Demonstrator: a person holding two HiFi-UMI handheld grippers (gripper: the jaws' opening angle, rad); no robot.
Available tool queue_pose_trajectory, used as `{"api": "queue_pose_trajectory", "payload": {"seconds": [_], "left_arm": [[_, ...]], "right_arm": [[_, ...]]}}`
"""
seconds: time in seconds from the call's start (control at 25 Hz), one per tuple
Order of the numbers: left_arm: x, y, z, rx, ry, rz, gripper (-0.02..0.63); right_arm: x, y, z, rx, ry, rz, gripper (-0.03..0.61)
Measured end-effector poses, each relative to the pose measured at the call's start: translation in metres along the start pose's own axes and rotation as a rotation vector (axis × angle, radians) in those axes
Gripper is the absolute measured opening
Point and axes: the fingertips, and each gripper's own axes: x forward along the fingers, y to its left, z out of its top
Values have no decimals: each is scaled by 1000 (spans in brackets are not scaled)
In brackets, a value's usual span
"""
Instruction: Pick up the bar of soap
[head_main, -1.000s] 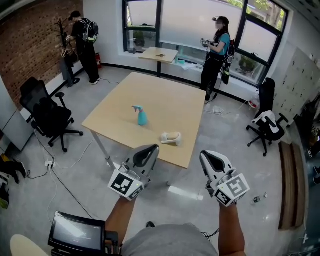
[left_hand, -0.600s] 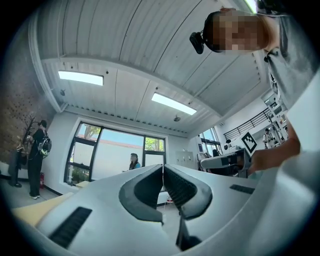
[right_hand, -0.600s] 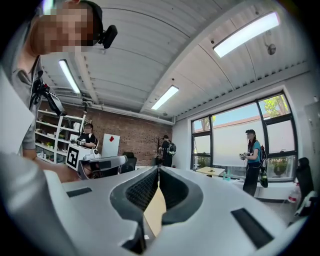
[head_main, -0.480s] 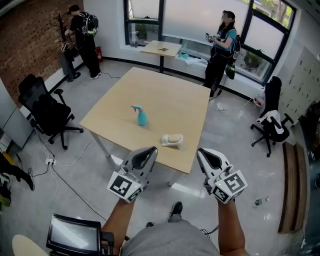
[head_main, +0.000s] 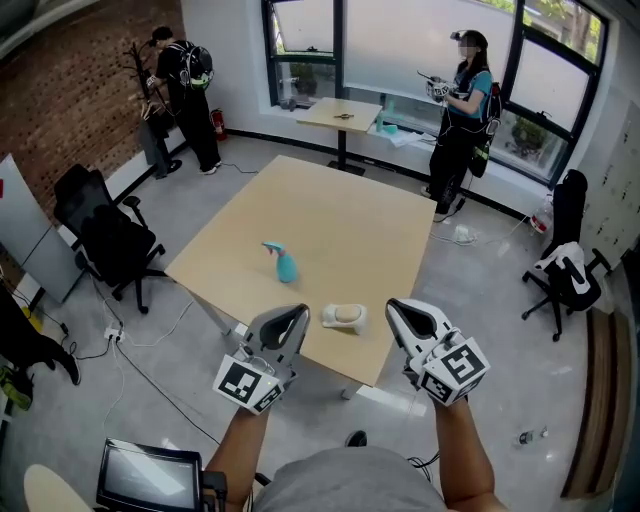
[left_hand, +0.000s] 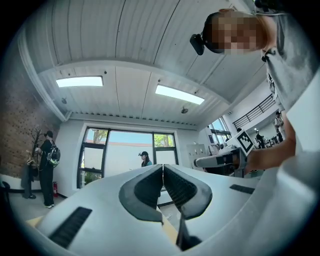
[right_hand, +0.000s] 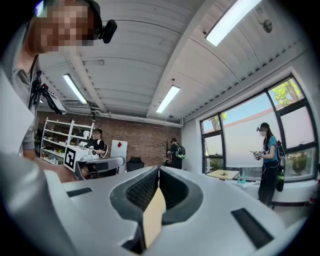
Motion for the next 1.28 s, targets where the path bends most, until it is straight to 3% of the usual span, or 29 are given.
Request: {"api": "queue_pose_trajectory", "payload": {"seconds": [0.32,0.64,1.28], "left_arm": [[60,-5,-20,18,33,22,11],[108,14,-50,4,71,-13,11],[170,64,-77,-33,59,-151,11]], "right_arm": [[3,-68,-11,30,-9,36,8],[26,-113,-32,69,13,17,8],[72,-151,-41,60,36,-77,8]]}}
